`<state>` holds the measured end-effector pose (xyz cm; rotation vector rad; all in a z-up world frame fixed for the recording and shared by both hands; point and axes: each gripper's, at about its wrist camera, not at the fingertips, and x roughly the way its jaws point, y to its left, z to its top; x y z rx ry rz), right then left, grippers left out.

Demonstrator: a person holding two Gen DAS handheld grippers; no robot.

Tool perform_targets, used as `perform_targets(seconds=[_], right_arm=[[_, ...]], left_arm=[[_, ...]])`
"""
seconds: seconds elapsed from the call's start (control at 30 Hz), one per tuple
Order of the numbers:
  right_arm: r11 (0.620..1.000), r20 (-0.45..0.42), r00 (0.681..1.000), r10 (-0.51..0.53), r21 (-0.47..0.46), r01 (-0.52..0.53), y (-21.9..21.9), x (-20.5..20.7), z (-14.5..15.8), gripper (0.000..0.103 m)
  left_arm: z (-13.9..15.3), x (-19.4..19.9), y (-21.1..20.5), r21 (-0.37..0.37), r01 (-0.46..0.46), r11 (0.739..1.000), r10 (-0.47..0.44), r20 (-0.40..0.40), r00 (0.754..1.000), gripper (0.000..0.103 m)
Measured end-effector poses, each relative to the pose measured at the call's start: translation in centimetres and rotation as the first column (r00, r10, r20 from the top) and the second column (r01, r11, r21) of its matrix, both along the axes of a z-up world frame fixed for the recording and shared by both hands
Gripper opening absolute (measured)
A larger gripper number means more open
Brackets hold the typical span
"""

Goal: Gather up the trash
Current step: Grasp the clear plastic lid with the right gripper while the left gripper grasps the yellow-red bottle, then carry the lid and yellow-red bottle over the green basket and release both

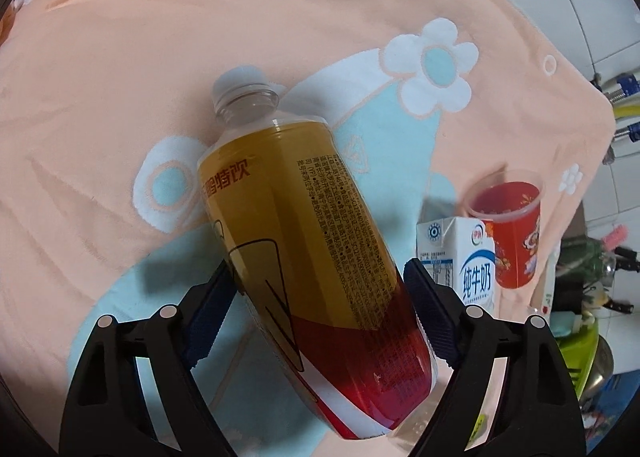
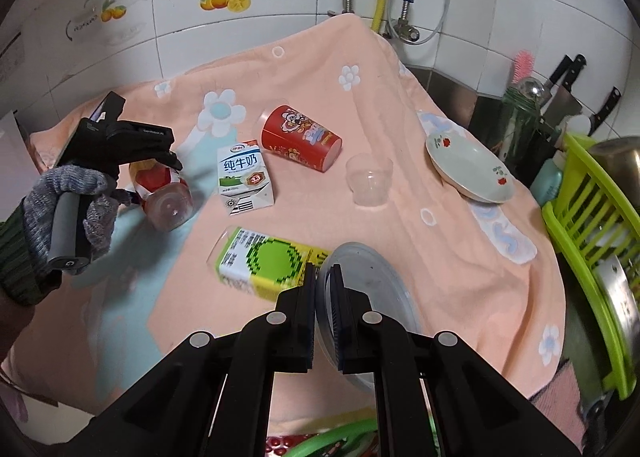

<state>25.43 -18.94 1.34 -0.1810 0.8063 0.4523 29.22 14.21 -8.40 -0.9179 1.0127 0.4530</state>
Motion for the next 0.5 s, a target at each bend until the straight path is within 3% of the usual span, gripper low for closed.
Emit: perform_targets(seconds=[0.27, 0.5], right_arm=[[0.996, -0.032, 0.997, -0.066, 0.065, 0.068, -2.4, -3.7, -1.1, 0.007], [0.984, -0.045, 0.990, -0.134, 0.111, 0.138, -4.5, -7.7, -2.0, 0.007]], left_arm=[[1.2, -3.1, -0.5, 0.016, 0.116, 0.993, -0.117, 0.054, 0.992, 0.080], [3.5, -6.2, -2.2, 0.084, 0.246, 0.966, -0.255, 0.121, 0.959, 0.073]])
